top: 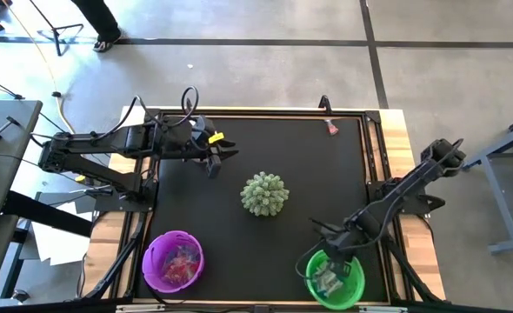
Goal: Organize candy in baskets
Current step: Adjust the green bucket on the table
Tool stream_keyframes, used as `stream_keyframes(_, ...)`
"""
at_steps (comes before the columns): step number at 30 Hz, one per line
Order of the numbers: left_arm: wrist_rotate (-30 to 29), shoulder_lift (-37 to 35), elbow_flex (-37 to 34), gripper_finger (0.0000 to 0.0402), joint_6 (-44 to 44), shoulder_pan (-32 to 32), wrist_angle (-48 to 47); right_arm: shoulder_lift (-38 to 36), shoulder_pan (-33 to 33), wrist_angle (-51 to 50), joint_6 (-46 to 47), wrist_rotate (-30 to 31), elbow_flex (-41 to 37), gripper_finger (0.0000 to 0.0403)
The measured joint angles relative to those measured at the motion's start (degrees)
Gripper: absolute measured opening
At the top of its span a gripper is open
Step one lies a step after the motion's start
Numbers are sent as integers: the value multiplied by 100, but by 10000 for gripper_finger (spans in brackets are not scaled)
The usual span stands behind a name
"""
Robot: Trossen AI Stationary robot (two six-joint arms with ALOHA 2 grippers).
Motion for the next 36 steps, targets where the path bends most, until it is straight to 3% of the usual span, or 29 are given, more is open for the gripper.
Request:
stream_keyframes(15, 7, 0, 0, 113, -4, -102, 0, 11, -1025, 400, -1864, -39, 0, 8)
stream_keyframes(23, 278, 0, 0, 113, 103, -102, -109, 235, -1393, 689, -2023, -49, 0, 8)
stream_keyframes(30, 330, 0, 0, 113, 106, -102, -359, 517, -1573, 872, -2061, -550, 9, 8)
stream_keyframes(36, 330, -37, -2, 113, 109, -102, -527, 540, -1603, 832, -2021, -602, 126, 9)
